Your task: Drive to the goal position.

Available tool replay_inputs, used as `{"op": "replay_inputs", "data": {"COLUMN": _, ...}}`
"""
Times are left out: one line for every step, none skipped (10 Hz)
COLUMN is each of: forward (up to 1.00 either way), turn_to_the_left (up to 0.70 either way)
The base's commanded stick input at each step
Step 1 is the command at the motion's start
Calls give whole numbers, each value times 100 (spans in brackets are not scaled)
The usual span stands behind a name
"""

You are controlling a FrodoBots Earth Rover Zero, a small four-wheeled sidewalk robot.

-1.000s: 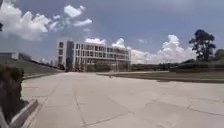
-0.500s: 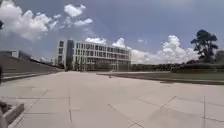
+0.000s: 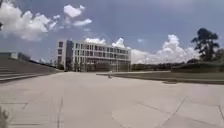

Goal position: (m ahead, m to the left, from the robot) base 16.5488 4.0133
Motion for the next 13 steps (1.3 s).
{"op": "replay_inputs", "data": {"forward": 70, "turn_to_the_left": 0}}
{"op": "replay_inputs", "data": {"forward": 70, "turn_to_the_left": 0}}
{"op": "replay_inputs", "data": {"forward": 70, "turn_to_the_left": 0}}
{"op": "replay_inputs", "data": {"forward": 70, "turn_to_the_left": 0}}
{"op": "replay_inputs", "data": {"forward": 70, "turn_to_the_left": 0}}
{"op": "replay_inputs", "data": {"forward": 70, "turn_to_the_left": 6}}
{"op": "replay_inputs", "data": {"forward": 70, "turn_to_the_left": 16}}
{"op": "replay_inputs", "data": {"forward": 70, "turn_to_the_left": 26}}
{"op": "replay_inputs", "data": {"forward": 70, "turn_to_the_left": 35}}
{"op": "replay_inputs", "data": {"forward": 70, "turn_to_the_left": 35}}
{"op": "replay_inputs", "data": {"forward": 70, "turn_to_the_left": 35}}
{"op": "replay_inputs", "data": {"forward": 70, "turn_to_the_left": 35}}
{"op": "replay_inputs", "data": {"forward": 70, "turn_to_the_left": 35}}
